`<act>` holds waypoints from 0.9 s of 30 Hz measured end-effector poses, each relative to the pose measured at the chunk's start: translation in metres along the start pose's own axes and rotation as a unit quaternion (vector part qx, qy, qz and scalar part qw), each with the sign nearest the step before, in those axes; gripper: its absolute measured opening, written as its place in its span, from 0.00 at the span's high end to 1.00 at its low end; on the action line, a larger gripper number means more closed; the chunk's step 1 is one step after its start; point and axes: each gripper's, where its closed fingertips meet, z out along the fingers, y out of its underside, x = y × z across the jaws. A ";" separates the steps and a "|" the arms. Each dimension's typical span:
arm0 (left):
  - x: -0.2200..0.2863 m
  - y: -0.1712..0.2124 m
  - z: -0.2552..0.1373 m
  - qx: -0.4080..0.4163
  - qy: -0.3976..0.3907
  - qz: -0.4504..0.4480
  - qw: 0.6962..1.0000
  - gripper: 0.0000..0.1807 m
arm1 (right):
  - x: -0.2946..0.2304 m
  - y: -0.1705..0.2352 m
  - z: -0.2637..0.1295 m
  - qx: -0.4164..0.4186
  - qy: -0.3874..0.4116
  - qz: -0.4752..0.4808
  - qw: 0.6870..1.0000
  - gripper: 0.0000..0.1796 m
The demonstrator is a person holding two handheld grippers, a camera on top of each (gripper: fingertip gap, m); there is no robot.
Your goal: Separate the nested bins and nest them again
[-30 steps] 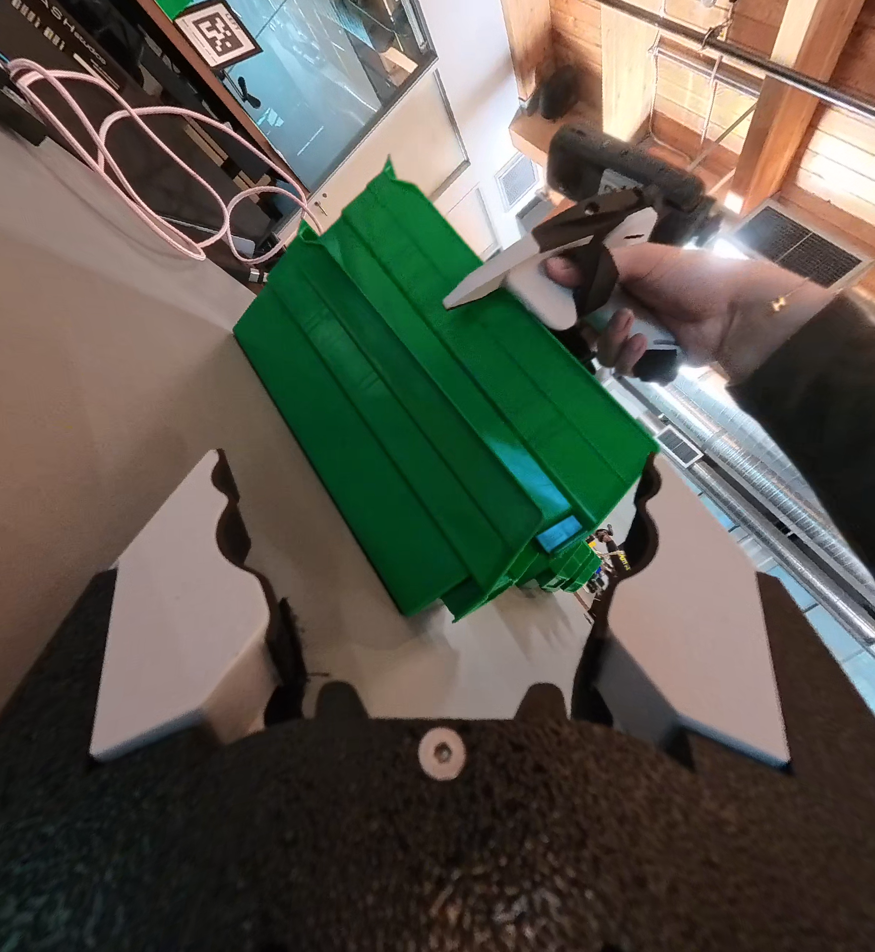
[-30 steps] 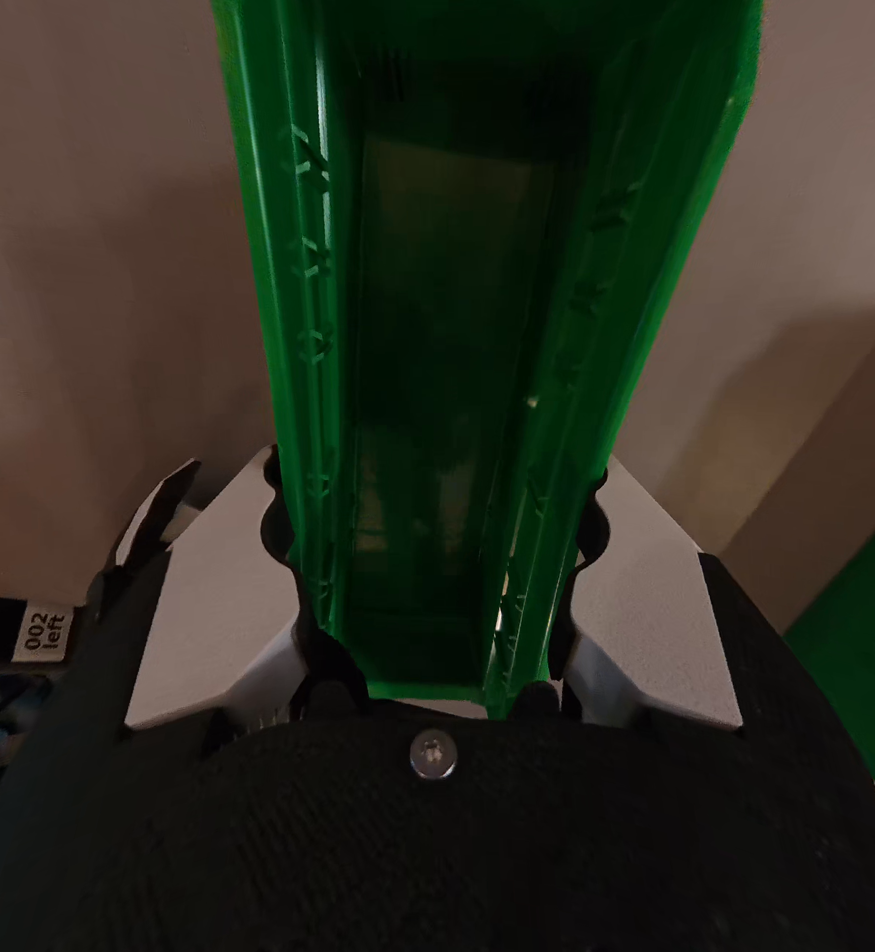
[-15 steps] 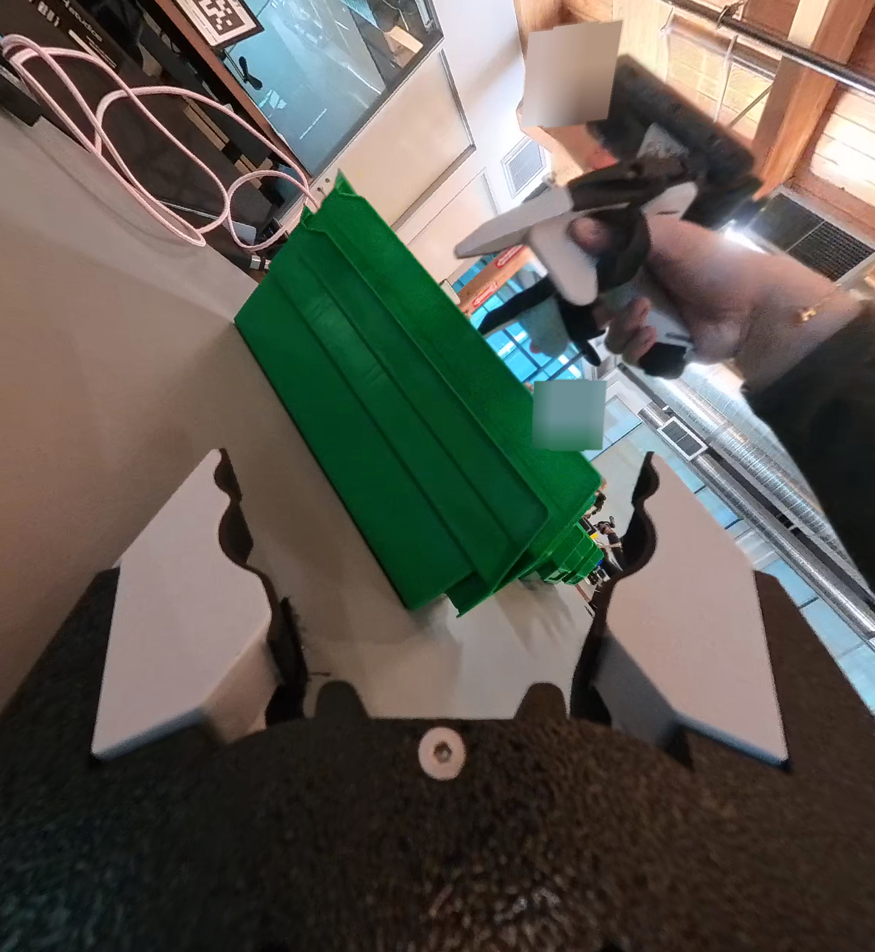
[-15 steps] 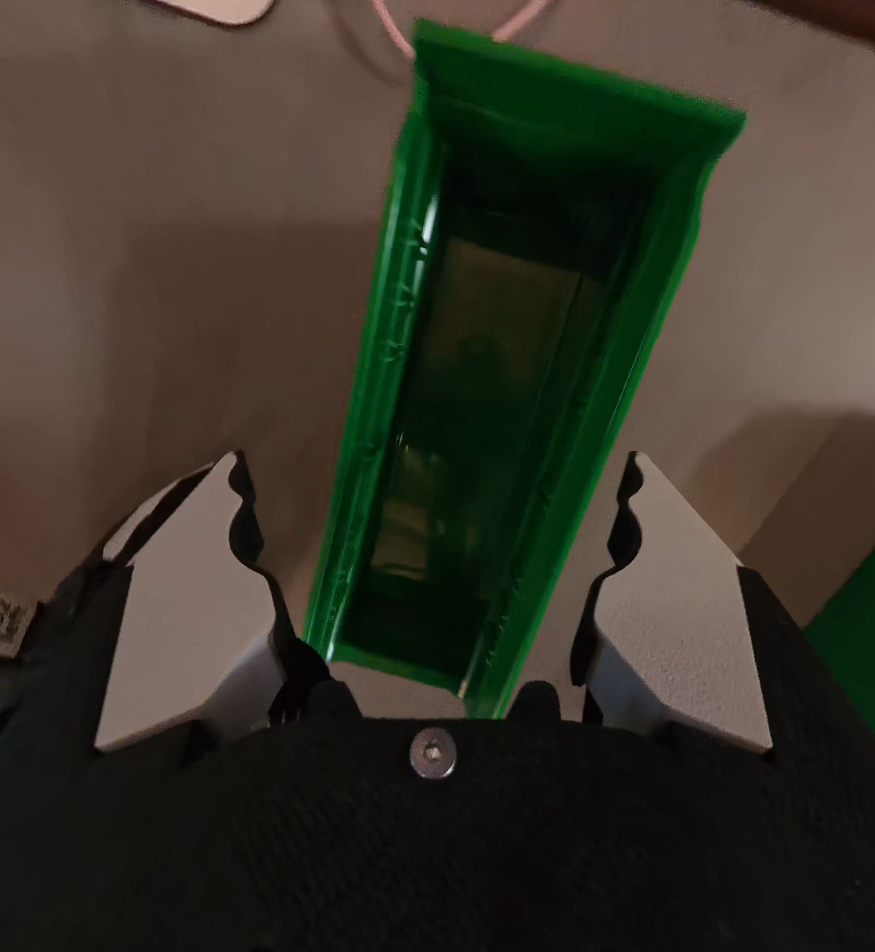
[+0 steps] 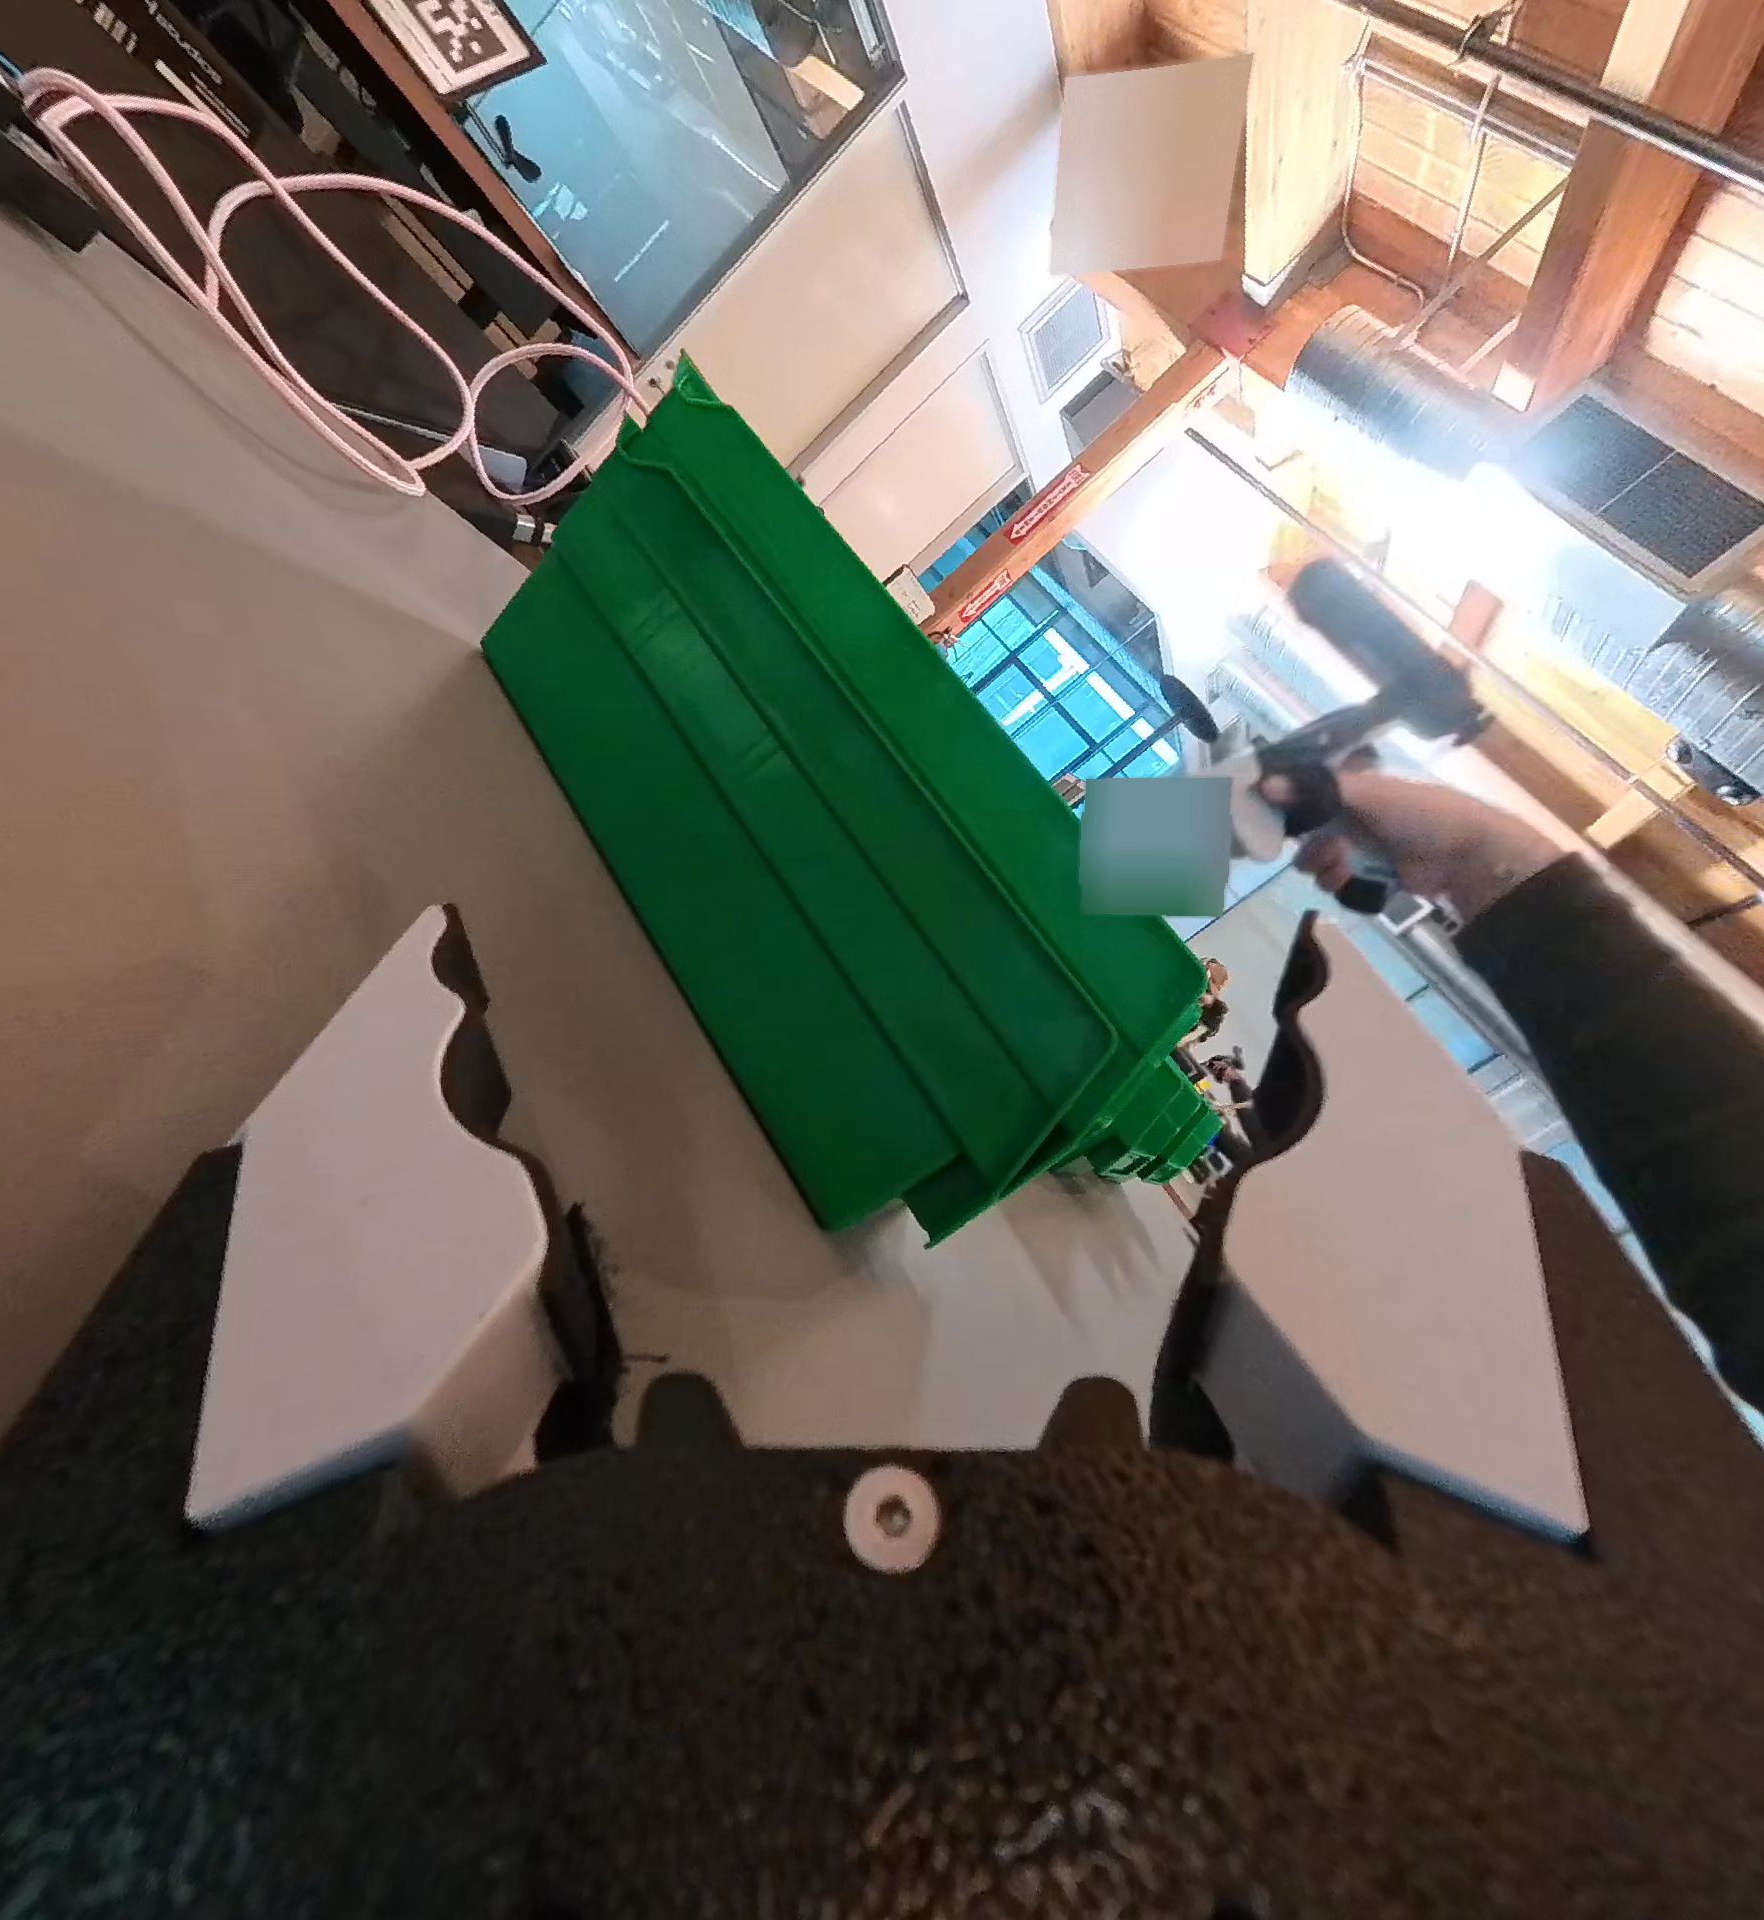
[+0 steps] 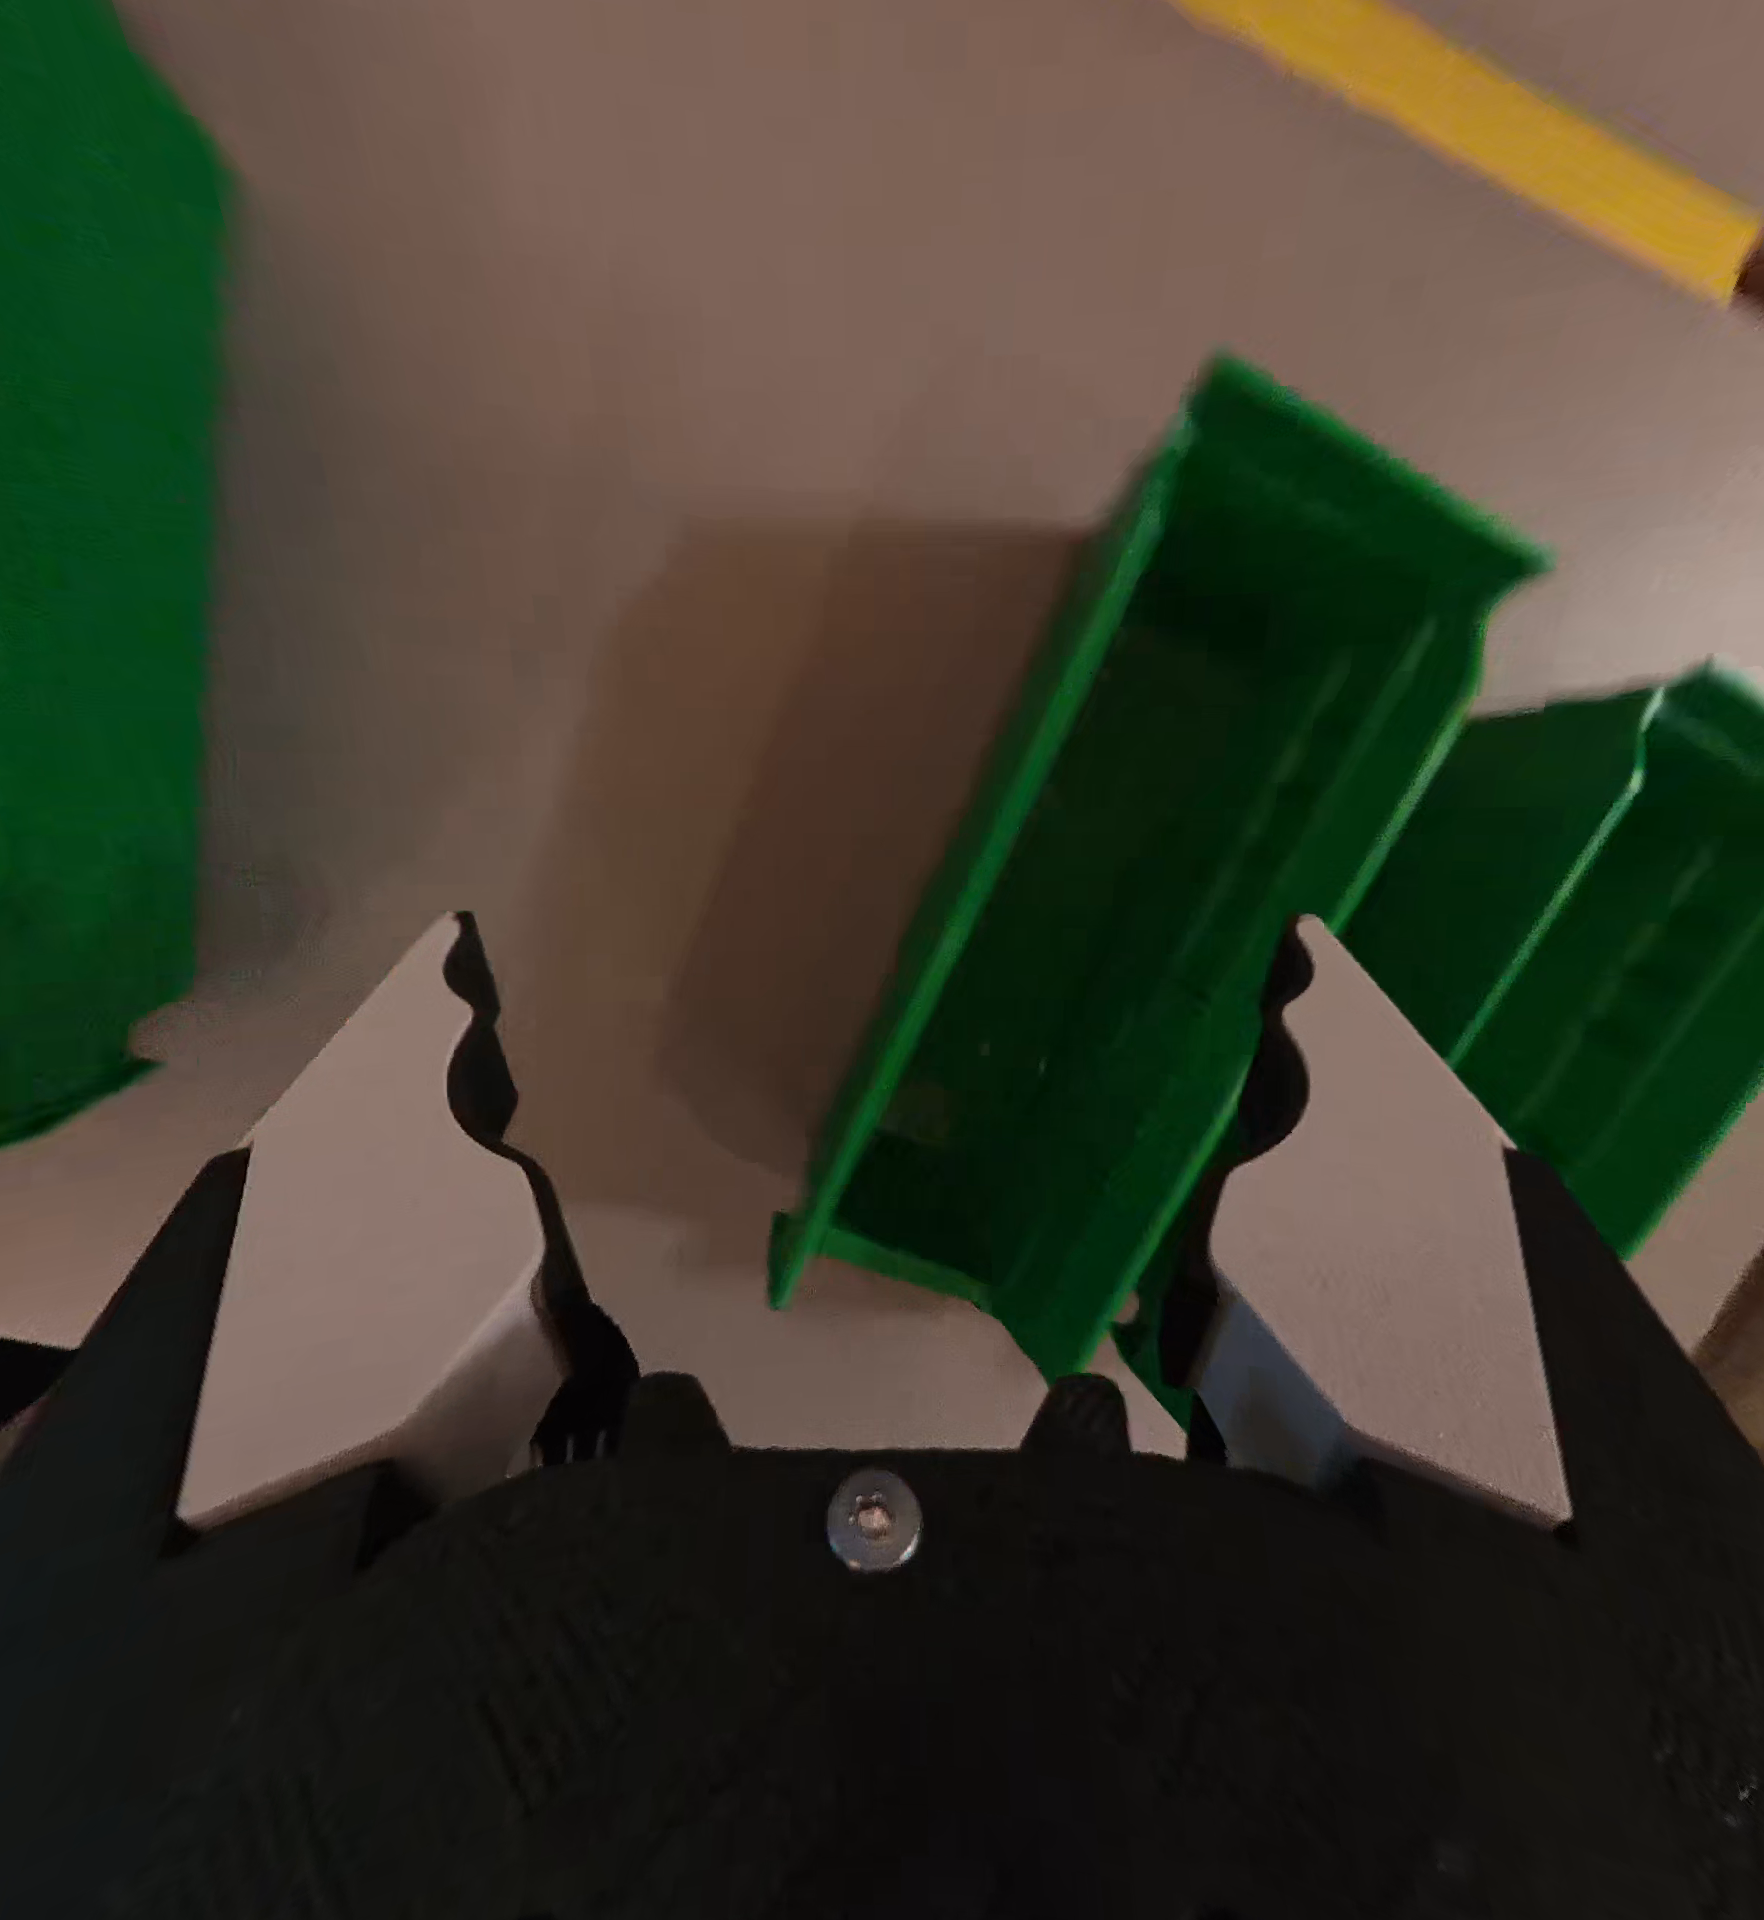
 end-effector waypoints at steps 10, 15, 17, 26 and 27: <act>0.000 0.000 0.001 0.000 0.003 -0.006 1.000 0.19 | 0.063 0.068 0.075 -0.050 -0.035 0.118 0.991 0.14; 0.000 0.001 0.001 -0.001 0.002 -0.006 1.000 0.19 | 0.066 0.081 0.086 -0.095 -0.003 0.096 0.991 0.26; 0.000 0.000 0.001 0.000 0.003 -0.007 1.000 0.19 | 0.065 0.084 0.086 -0.112 0.003 0.086 0.990 0.26; 0.000 -0.001 0.000 0.002 0.006 -0.012 1.000 0.19 | 0.041 0.057 0.065 -0.071 -0.036 0.165 0.983 0.45; 0.000 -0.001 0.000 0.003 0.007 -0.013 1.000 0.19 | 0.035 0.052 0.057 -0.070 -0.042 0.160 0.984 0.45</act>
